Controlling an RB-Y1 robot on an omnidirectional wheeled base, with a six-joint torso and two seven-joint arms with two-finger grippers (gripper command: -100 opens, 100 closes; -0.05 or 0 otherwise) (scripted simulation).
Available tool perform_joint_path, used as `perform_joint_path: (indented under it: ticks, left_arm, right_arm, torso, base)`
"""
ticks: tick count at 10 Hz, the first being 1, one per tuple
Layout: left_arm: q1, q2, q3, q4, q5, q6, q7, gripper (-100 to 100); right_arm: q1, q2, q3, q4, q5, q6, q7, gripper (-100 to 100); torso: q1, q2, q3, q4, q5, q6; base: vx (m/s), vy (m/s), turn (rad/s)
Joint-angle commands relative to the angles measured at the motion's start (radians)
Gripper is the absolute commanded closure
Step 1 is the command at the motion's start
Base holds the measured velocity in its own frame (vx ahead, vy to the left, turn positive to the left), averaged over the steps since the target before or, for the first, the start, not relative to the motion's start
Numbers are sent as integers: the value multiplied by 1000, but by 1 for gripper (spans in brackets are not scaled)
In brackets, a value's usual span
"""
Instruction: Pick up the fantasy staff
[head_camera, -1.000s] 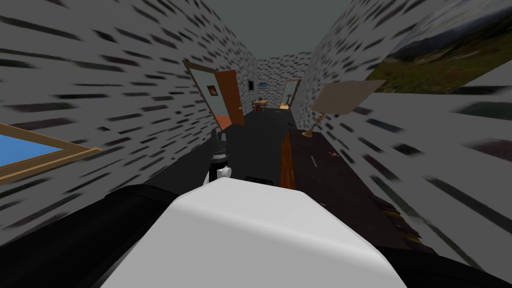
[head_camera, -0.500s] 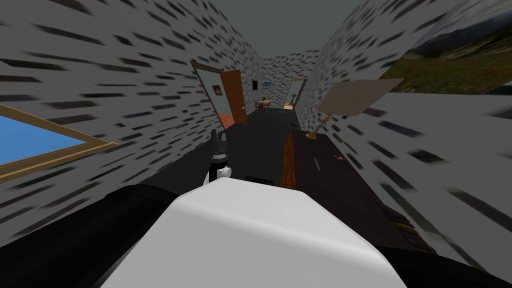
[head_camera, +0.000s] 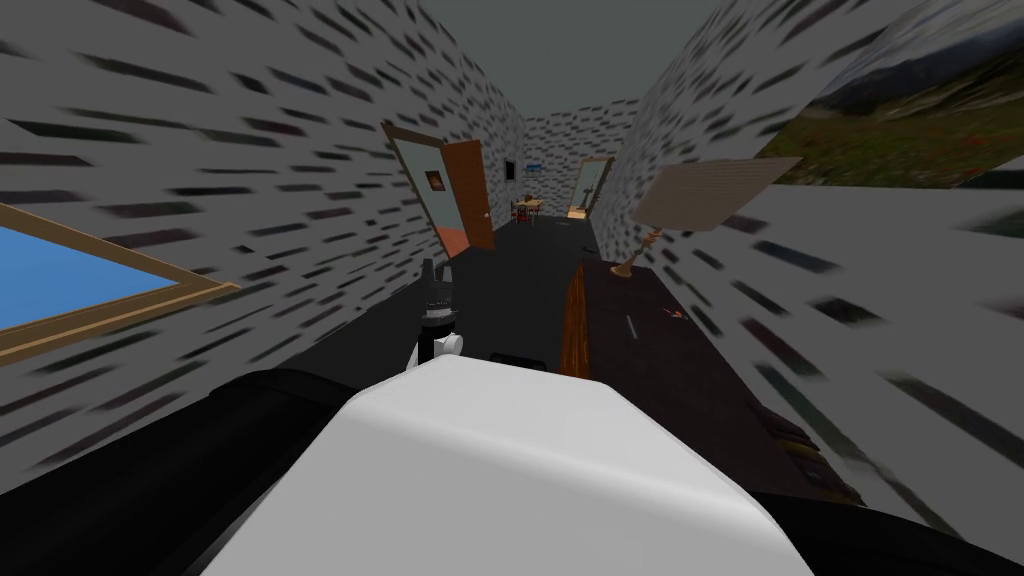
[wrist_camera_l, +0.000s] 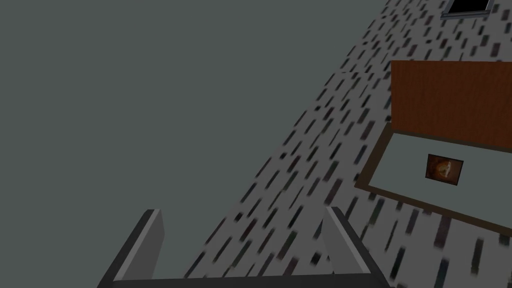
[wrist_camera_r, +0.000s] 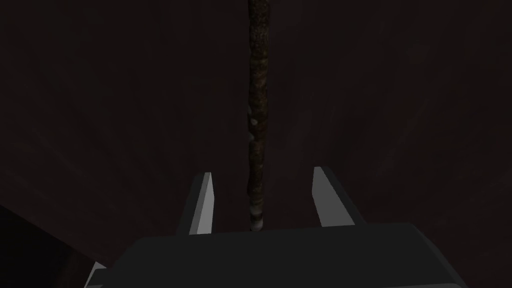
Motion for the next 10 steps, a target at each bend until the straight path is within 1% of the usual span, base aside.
perform_joint_path:
  ticks: [1, 4, 5, 6, 8, 9, 10]
  left_arm:
    - [0, 0, 0, 0, 0, 0, 0, 0]
    - [0, 0, 0, 0, 0, 0, 0, 0]
    - [0, 0, 0, 0, 0, 0, 0, 0]
    - [0, 0, 0, 0, 0, 0, 0, 0]
    - [0, 0, 0, 0, 0, 0, 0, 0]
    - [0, 0, 0, 0, 0, 0, 0, 0]
    - [0, 0, 0, 0, 0, 0, 0, 0]
  right_arm:
    - [0, 0, 0, 0, 0, 0, 0, 100]
    - [3, -1, 0, 0, 1, 1, 2, 100]
    - [3, -2, 0, 1, 1, 1, 2, 0]
    - [20, -10, -12, -33, -14, 25, 9, 100]
    - [42, -21, -24, -63, -35, 49, 24, 100]
    - [35, -18, -20, -50, -30, 38, 20, 100]
    - [36, -18, -21, -53, -31, 41, 21, 0]
  torso:
    - [0, 0, 0, 0, 0, 0]
    - [-2, -2, 0, 1, -3, -1]
    - [-3, -2, 0, 1, -3, -1]
    - [-3, -2, 0, 2, -3, -1]
    - [1, -5, -2, 1, -3, -2]
    - [0, -5, -2, 1, -3, -2]
    - [-2, -3, -1, 1, -3, -2]
  base:
    - [-5, -2, -12]
    - [0, 0, 0]
    - [0, 0, 0]
    - [31, 39, -5]
    - [44, 62, -5]
    - [17, 21, -5]
    - [3, 5, -1]
